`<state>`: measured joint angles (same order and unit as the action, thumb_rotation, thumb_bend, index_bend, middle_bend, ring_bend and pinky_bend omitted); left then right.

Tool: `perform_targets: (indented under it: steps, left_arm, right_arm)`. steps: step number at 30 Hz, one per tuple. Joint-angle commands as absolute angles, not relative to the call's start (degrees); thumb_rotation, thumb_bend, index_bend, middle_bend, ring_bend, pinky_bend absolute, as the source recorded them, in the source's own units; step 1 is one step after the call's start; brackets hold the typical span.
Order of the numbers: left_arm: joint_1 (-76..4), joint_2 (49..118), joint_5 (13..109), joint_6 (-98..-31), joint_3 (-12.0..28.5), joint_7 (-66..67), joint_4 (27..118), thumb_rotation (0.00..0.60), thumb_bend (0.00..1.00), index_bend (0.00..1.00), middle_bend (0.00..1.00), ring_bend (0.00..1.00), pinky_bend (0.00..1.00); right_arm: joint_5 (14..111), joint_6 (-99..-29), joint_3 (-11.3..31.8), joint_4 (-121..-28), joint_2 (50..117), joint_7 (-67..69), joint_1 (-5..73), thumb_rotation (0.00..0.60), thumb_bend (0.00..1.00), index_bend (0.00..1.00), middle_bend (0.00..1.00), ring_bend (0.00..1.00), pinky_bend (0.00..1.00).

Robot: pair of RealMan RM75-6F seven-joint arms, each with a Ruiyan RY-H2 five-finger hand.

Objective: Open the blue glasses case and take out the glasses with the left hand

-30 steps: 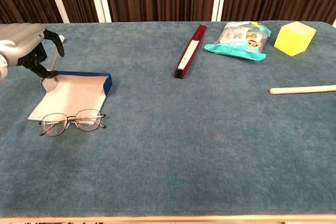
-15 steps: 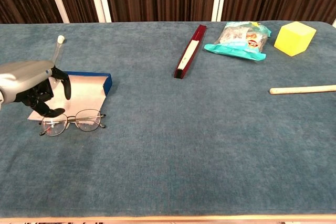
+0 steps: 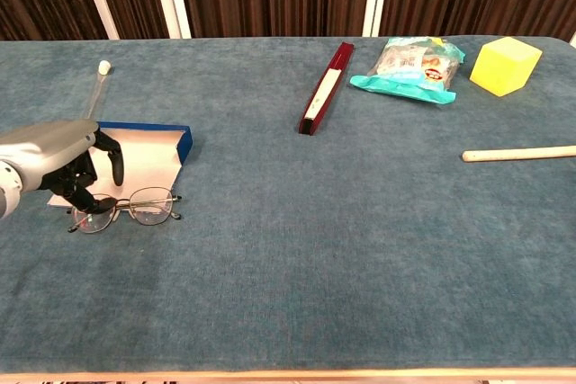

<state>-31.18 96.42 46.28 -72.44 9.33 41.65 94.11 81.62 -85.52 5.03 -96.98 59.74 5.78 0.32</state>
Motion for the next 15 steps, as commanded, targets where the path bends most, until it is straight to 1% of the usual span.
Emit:
perform_targets:
  steps: [1, 15]
  left_arm:
    - [-31.3, 97.0, 46.1, -72.6, 9.4, 41.4, 93.6, 0.600, 0.29, 0.50, 1.00, 0.97, 1.00]
    - [-31.6, 98.5, 45.3, -72.5, 9.5, 41.2, 92.6, 0.600, 0.29, 0.52, 1.00, 0.97, 1.00]
  right_arm:
    - [81.6, -85.5, 5.0, -97.0, 59.7, 5.8, 0.3, 0.600, 0.18, 0.00, 0.00, 0.00, 0.19]
    - [81.7, -85.5, 5.0, -97.0, 59.7, 6.0, 0.3, 0.600, 0.18, 0.00, 0.00, 0.00, 0.19]
